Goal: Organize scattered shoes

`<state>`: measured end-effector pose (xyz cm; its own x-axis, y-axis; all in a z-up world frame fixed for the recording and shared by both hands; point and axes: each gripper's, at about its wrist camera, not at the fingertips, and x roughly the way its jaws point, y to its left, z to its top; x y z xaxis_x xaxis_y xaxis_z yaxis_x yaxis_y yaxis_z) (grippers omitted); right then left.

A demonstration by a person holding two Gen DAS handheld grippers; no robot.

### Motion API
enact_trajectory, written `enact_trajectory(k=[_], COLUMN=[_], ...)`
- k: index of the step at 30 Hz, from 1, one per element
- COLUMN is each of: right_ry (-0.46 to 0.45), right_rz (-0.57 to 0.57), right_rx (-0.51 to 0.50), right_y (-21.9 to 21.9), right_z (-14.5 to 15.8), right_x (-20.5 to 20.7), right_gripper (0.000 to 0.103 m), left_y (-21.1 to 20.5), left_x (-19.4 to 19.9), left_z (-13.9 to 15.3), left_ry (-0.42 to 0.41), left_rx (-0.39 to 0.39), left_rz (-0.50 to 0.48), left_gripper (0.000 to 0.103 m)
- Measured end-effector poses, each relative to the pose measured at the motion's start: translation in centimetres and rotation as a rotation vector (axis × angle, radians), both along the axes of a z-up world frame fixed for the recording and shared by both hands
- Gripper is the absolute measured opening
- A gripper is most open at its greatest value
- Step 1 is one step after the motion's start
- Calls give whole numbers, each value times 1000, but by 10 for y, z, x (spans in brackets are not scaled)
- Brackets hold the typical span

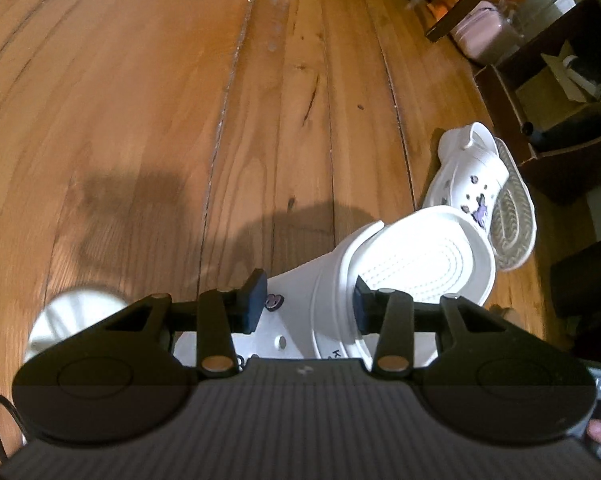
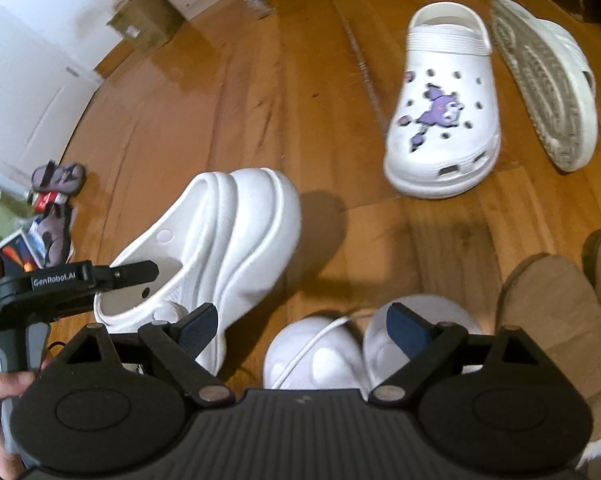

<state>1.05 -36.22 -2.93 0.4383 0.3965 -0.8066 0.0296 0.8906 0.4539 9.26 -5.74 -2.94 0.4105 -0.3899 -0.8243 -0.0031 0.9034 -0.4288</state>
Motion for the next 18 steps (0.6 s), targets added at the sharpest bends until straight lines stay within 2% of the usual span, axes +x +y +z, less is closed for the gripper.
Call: enact_trajectory(k=[5, 8, 11, 12, 14, 15, 17, 18], right_ry=[0, 5, -26, -65, -91, -121, -153, -185], right_rz=[18, 60, 90, 123, 153, 183, 219, 257], right_rx=[14, -28, -76, -106, -131, -153, -171, -176], right_y=[8, 14, 20, 24, 30, 37, 47, 56], right_z=[3, 3, 7, 11, 13, 15, 17, 20], right_x=[-26, -41, -46, -48, -49, -49, -49, -49], right_gripper=[92, 92, 92, 92, 92, 92, 90, 88], left_y=[-5, 1, 10, 16, 27, 30, 39, 48], left_x=[-37, -52, -58, -63, -73, -77, -85, -92], left_z=[7, -2, -9, -9, -4, -1, 4, 7], left_ry=[-60, -3, 51, 51, 29, 28, 19, 6], left_rx=[68, 50, 5, -24, -89, -98, -93, -78], left_rz=[-22, -1, 27, 43, 31, 4, -22, 1], left_gripper=[41, 43, 49, 53, 70, 82, 84, 85])
